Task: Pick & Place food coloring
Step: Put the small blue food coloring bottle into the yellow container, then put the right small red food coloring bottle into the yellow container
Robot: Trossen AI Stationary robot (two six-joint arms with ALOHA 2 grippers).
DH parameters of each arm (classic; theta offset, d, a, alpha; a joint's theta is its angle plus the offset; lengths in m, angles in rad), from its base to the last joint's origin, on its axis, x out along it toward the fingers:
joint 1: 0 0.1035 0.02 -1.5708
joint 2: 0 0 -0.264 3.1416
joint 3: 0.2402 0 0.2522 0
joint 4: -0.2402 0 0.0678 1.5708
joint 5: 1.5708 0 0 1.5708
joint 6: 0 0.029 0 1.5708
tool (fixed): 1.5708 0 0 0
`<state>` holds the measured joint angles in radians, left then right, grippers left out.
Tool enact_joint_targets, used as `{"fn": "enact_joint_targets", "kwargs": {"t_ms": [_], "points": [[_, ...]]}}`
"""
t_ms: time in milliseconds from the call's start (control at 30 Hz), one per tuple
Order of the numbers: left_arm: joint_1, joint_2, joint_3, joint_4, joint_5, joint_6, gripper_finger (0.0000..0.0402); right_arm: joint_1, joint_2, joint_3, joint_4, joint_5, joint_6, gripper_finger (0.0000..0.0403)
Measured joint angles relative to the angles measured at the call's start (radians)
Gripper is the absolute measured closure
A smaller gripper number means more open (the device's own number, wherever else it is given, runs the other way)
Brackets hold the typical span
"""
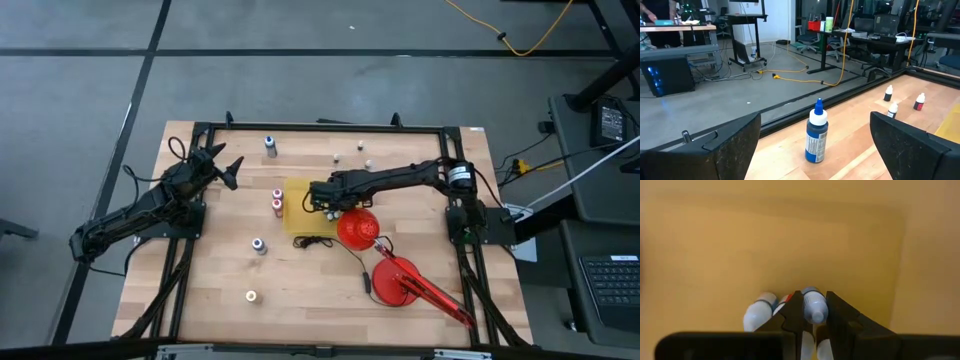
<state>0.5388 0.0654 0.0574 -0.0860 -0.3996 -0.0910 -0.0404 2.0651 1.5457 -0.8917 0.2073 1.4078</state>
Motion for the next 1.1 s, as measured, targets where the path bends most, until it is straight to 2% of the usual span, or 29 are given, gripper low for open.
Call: {"fn": "enact_joint_targets", "kwargs": {"t_ms": [433,833,1100], "points": [[0.0,0.0,0.0,0.0,0.0,0.0,0.0038,0.005,0.0,-0.039,0.019,-0.034,0.009,0.0335],[0.0,0.0,0.0,0.0,0.0,0.0,0.0038,0.002,-0.004,-0.04,0.014,-0.07,0.005,0.0251],[0.0,0.0,0.0,0.001,0.0,0.0,0.0038,-0.031,-0.059,-0.041,-0.032,-0.021,-0.065,0.0227]]}}
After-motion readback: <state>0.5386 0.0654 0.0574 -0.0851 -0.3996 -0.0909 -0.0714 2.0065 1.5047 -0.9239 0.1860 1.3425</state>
